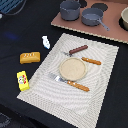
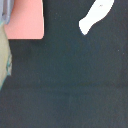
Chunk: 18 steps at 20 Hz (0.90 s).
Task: Interact with the objects in diverse but meaningful ways.
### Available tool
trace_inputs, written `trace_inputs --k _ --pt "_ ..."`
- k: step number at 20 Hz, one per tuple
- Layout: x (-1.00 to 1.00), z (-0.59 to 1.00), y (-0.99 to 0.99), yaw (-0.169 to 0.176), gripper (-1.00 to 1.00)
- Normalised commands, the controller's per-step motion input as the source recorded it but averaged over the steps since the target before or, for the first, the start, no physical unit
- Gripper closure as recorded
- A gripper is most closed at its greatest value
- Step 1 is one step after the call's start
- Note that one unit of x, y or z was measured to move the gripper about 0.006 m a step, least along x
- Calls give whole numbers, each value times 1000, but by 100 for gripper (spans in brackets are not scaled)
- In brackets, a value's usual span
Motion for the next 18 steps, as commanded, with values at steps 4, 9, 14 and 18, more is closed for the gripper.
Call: trace_inputs --k 4,9,14,18 --pt "0 -36 0 0 -100" --pt "75 -183 -253 0 -100" --pt "-2 -649 -761 -68 -100" --pt "0 -510 -511 -93 -100"
